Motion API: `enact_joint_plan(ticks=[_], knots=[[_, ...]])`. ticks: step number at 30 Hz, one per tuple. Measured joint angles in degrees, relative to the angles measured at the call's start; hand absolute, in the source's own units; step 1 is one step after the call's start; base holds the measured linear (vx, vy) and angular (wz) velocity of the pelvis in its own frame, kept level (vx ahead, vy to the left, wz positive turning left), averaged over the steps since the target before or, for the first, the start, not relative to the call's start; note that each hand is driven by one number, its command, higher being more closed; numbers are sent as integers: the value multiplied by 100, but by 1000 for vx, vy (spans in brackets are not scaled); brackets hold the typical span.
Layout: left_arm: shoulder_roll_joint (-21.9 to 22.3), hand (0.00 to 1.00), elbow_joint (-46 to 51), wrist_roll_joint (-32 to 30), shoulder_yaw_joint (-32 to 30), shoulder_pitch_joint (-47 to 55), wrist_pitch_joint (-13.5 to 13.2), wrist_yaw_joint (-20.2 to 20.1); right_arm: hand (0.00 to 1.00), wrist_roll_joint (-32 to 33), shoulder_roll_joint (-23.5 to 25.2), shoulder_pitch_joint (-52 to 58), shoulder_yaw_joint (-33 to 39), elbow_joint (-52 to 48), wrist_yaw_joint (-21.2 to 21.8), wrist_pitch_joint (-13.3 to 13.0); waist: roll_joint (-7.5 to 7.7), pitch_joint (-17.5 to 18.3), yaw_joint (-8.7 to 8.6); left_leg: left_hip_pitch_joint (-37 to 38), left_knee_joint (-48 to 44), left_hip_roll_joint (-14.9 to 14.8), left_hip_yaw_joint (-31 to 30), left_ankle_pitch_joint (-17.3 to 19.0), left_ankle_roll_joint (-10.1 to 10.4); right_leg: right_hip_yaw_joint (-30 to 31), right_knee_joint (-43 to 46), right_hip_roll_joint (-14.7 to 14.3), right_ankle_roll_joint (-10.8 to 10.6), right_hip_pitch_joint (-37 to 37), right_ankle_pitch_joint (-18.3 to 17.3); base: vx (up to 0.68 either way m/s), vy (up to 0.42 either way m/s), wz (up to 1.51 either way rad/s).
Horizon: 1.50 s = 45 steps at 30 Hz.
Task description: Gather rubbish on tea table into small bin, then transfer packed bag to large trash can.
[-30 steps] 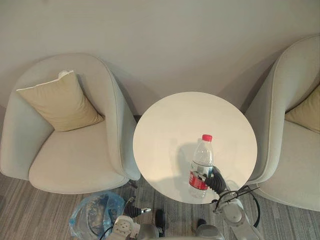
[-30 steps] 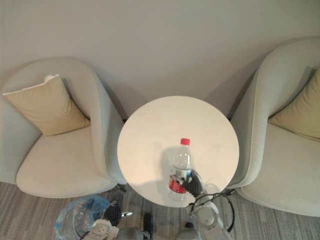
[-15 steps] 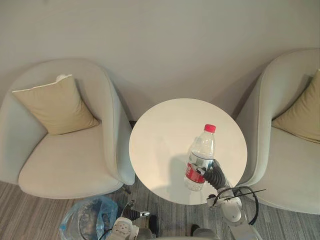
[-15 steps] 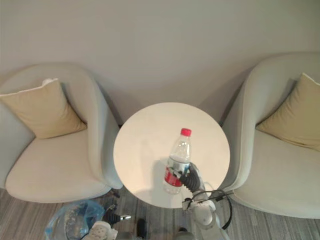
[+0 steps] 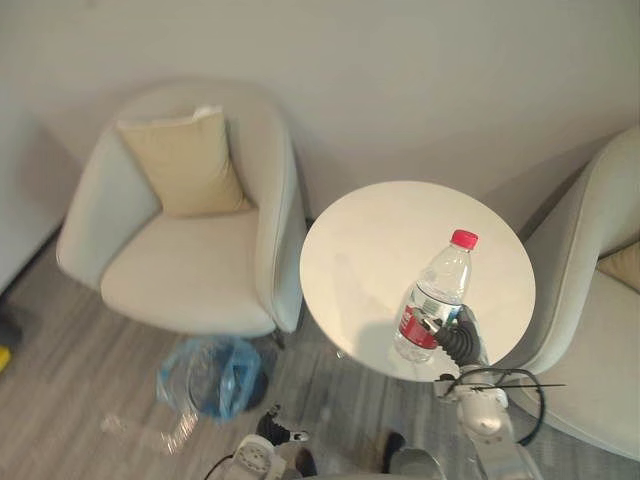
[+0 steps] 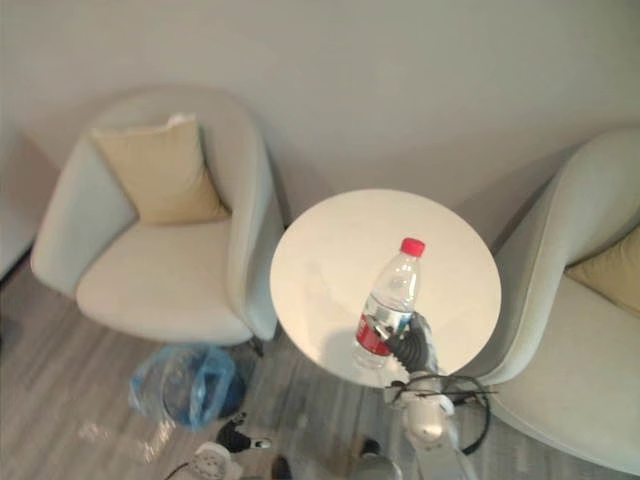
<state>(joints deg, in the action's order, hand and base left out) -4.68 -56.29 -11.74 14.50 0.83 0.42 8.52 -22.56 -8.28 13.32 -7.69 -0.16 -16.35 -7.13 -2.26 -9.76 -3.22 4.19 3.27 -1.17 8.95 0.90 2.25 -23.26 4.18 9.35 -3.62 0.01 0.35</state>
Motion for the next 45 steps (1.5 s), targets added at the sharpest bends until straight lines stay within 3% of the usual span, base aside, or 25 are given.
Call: enact_joint_plan(ticks=[3, 4, 7, 8, 12, 15, 17, 20, 21, 22, 23, 24, 25, 27, 28, 29, 30, 31, 32, 35, 39, 42, 44, 45], knots=[[-5, 0, -5, -4, -70, 83, -8, 13, 100, -5, 40, -2, -237, 205, 34, 5, -66, 8, 1, 28, 93, 124, -17, -6, -38, 51, 111, 135, -83, -28, 1, -122, 105, -1], [-4, 0, -9, -3, -196, 103, -3, 18, 100, -5, 89, -2, -241, 354, 46, 21, -68, 9, 1, 42, 115, 171, -51, 14, -87, 140, 280, 189, -137, -97, -142, -81, 44, 17], [-41, 0, -82, -6, -259, 109, 5, 23, 100, -2, 98, 91, -156, 406, 51, 92, -36, -6, -213, -18, 170, 281, -587, -65, -153, 1766, 661, -274, -147, -219, -781, -30, -42, 79], [-4, 0, -128, -1, -338, 109, 7, 27, 100, -1, 50, 94, -104, 404, 52, 112, -20, -10, -231, -21, 305, 312, -783, -182, -173, 2003, 757, -392, -161, -232, -950, 44, -75, 109], [35, 0, -124, 25, -459, 106, 17, 39, 100, 6, 77, 71, -11, 331, 41, 155, 16, -5, -97, -122, 303, 466, -1185, -353, -267, 2030, 1098, -398, -372, -211, -1289, 100, -30, 79], [40, 0, -160, 69, -459, 74, 17, 45, 100, 10, 130, 109, 6, 318, 40, 174, 32, 37, -106, -212, 301, 502, -1823, -348, -284, 2224, 1441, -395, -298, -166, -1248, 201, -16, 108], [45, 0, -144, 198, -594, 45, 19, 129, 100, 8, 140, 68, -15, 316, 46, 190, 119, 86, 81, -307, 254, 499, -1897, -376, -282, 2135, 1394, -365, -296, -145, -1247, 169, 4, 91], [55, 0, -83, 238, -612, 56, 47, 132, 100, 26, 179, -15, 76, 323, 49, 203, 154, 92, -4, -807, -709, 790, -1487, -355, -286, 1867, 1328, -221, -114, 154, -1121, 119, 35, 136], [111, 0, 62, 277, -635, 73, 43, 144, 100, 24, 123, 35, 76, 310, 52, 204, 96, 30, 71, -904, -1191, 772, -1242, -270, -229, 1884, 1517, -264, -38, 140, -1269, -8, 41, 104], [85, 0, 101, 298, -634, 81, 34, 143, 100, 20, 132, 36, 21, 251, 57, 197, 94, 43, 132, -1075, -1627, 778, -984, -109, 5, 1904, 1051, -311, 39, 270, -1269, -49, 32, 88], [74, 0, 128, 299, -635, 79, 32, 142, 100, 20, 145, 29, 5, 216, 57, 194, 125, 42, 164, -1135, -1749, 783, -831, -48, 49, 1905, 942, -269, 109, 289, -1167, -100, 11, 59], [57, 0, 174, 301, -633, 84, 37, 152, 100, 23, 117, 32, -15, 93, 56, 153, 140, 12, 239, -1200, -1883, 650, -328, 460, 122, 1773, 931, -224, 211, 250, -1231, -45, 22, 35], [95, 0, 174, 365, -690, 87, 37, 145, 100, 21, 148, -33, 36, 112, 53, 117, 32, 15, 283, -1233, -2072, 362, 259, 1058, -230, 1759, 819, -285, 116, 358, -1450, -10, 35, 29], [78, 0, 205, 455, -757, 65, 33, 152, 100, 21, 140, -85, 102, 210, 25, 144, 72, -58, 293, -1445, -2539, 45, 555, 1205, -279, 1697, 813, -160, 117, 405, -1445, 28, 35, 14], [61, 0, 214, 459, -787, 62, 30, 155, 100, 18, 125, -87, 106, 261, 21, 145, 112, -70, 282, -1470, -2545, -104, 508, 1192, -258, 1716, 800, -88, 98, 413, -1440, 74, 90, 5], [59, 0, 150, 456, -784, 62, 42, 176, 100, 19, 87, -78, 230, 377, -26, 155, 74, -46, 214, -1439, -2130, -434, 211, 931, 5, 1729, 723, -21, 36, 417, -1408, 86, 85, -2], [60, 0, 147, 456, -780, 63, 42, 177, 100, 18, 82, -77, 238, 382, -31, 157, 60, -43, 212, -1427, -2082, -459, 185, 890, 24, 1729, 720, -25, 25, 416, -1405, 105, 174, 8], [67, 0, 92, 449, -780, 51, 45, 222, 100, 18, 69, -82, 307, 483, -62, 175, 60, -49, 186, -1386, -1814, -572, 199, 421, 357, 1737, 670, 13, -93, 428, -1382, 79, 142, 11], [47, 0, 62, 443, -765, 7, 57, 268, 100, 18, 81, -92, 338, 592, -70, 223, 106, -44, 166, -1280, -1637, -437, 226, 343, 237, 1746, 565, 136, -200, 428, -1208, 126, 240, 6], [-125, 0, 49, 385, -630, -43, 55, 271, 100, 12, 232, -89, 284, 602, -52, 257, 275, -62, 196, -1092, -1535, -268, 318, 382, 154, 1799, 168, 263, -411, 670, -726, 142, 211, -7], [-147, 0, -11, 271, -548, -38, 54, 272, 100, 13, 320, -103, 254, 606, -51, 252, 317, 25, 280, -752, -1197, -131, 510, 406, 65, 1962, 273, 385, -477, 614, -537, 58, 146, -30], [-135, 0, -65, 276, -382, -41, 53, 275, 100, 13, 316, -230, 188, 874, -42, 264, 213, 31, 266, -559, -949, -99, 726, 399, -42, 2324, 1531, 401, -482, -100, -531, 34, 115, -34], [-143, 0, -90, 278, -326, -35, 51, 282, 100, 11, 306, -146, 121, 1020, -11, 304, 187, -19, 260, -255, -774, -44, 766, 400, -131, 2416, 2659, 422, -301, -548, -323, 43, 104, -13], [-137, 0, -106, 283, -333, -30, 52, 297, 100, 15, 277, -92, 86, 1049, 4, 328, 109, -78, 228, -113, -721, -53, 758, 418, -196, 2425, 3183, 392, -198, -813, -437, 69, 72, 10]])
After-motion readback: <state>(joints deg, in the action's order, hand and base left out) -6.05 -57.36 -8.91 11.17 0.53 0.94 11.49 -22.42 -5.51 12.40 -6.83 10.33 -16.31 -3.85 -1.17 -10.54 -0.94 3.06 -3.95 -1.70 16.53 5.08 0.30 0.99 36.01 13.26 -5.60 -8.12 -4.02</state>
